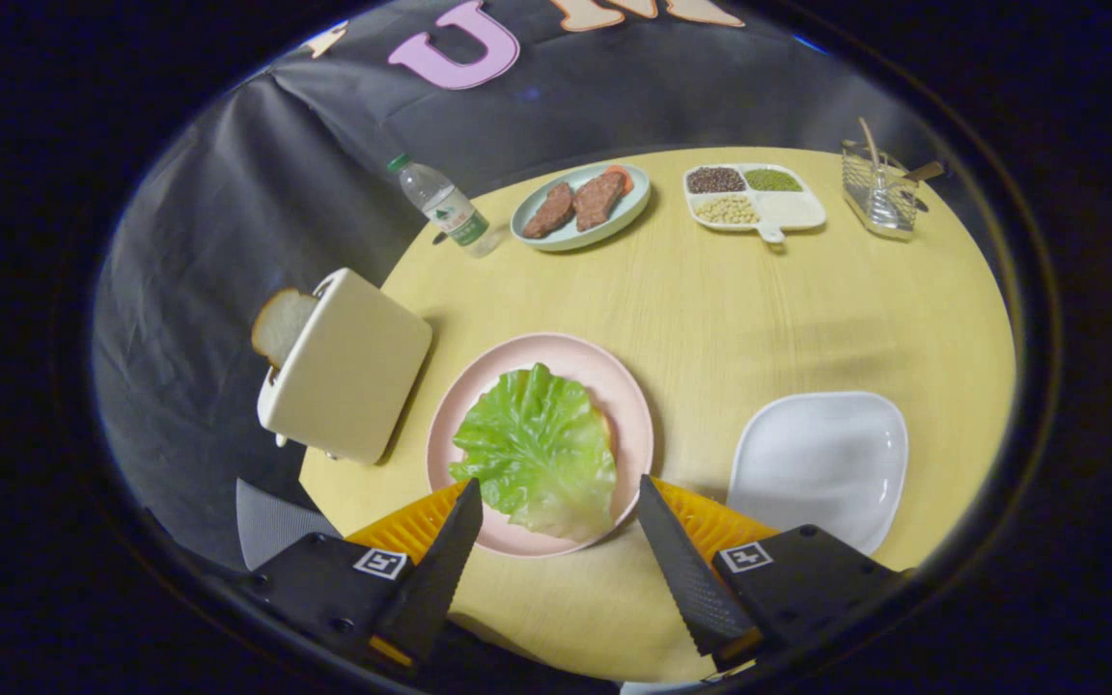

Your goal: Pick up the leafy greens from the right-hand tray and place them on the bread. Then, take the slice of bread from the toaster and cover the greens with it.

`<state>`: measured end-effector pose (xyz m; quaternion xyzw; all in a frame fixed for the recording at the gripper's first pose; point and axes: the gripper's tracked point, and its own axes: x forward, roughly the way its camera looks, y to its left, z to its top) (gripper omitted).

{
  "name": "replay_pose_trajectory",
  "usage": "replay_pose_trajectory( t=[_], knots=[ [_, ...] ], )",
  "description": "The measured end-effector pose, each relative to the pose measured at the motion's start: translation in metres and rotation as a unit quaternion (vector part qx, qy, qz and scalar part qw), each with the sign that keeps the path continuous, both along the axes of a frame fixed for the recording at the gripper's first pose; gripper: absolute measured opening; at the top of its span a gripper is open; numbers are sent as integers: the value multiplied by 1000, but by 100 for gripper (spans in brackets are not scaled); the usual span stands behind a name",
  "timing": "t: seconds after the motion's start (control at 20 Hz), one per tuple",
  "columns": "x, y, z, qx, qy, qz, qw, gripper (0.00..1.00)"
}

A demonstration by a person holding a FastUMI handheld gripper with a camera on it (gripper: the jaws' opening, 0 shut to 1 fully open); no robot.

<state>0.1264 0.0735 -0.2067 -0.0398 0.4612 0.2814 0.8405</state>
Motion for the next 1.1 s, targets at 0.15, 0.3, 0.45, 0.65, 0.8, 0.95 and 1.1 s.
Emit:
replay_pose_trajectory(
  t=[0.15, 0.3, 0.45, 0.65, 0.8, 0.95, 1.1],
  knots=[
    [0, 2, 13, 17, -6, -22, 1000, 100],
    [3, 7, 28, 33, -15, -45, 998, 100],
    [6, 16, 51, 42, -34, -72, 996, 100],
    [4, 38, 80, 35, -55, -87, 994, 100],
    [1, 61, 100, 21, -77, -91, 993, 100],
    [-3, 95, 123, 16, -106, -89, 990, 100],
    [-9, 145, 143, 34, -128, -82, 988, 100]
  ],
)
